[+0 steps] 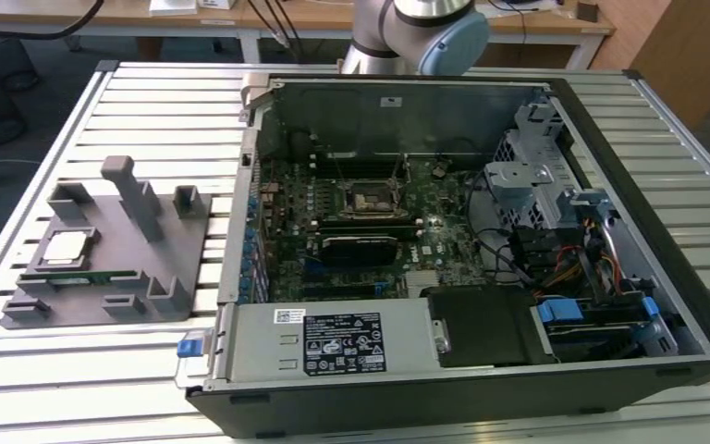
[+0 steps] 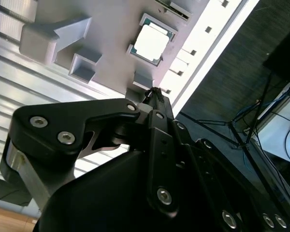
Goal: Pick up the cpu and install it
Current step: 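Pick up the cpu and move it towards the insertion slot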
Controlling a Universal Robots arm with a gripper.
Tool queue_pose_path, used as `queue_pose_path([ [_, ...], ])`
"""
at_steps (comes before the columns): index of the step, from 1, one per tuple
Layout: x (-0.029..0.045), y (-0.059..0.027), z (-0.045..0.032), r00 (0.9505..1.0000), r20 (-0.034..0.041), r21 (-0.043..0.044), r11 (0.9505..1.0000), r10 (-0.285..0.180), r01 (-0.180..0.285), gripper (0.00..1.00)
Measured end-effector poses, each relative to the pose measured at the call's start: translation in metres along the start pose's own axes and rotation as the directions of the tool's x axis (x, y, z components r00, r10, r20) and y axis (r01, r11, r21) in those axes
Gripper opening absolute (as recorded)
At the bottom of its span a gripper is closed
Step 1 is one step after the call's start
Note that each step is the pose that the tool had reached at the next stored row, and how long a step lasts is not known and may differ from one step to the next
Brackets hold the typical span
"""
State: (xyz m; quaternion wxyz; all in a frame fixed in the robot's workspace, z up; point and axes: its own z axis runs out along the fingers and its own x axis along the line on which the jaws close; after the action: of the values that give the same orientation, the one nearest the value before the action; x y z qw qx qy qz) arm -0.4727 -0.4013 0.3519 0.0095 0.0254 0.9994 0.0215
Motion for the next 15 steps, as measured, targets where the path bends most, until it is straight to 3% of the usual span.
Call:
queue_pose_path([
  [5, -0.0001, -0.0023, 0.0089, 0.9999, -0.0009, -0.0001, 0.9999, -0.012, 0.012, 0.11],
  [8, -0.0005, -0.0025, 0.0145, 0.9999, -0.0014, -0.0001, 0.9999, -0.015, 0.015, 0.29],
  [11, -0.0005, -0.0035, 0.0198, 0.9998, -0.0015, -0.0001, 0.9998, -0.017, 0.017, 0.35],
  [15, -0.0005, -0.0062, 0.0271, 0.9998, -0.0021, -0.0002, 0.9998, -0.022, 0.022, 0.53],
])
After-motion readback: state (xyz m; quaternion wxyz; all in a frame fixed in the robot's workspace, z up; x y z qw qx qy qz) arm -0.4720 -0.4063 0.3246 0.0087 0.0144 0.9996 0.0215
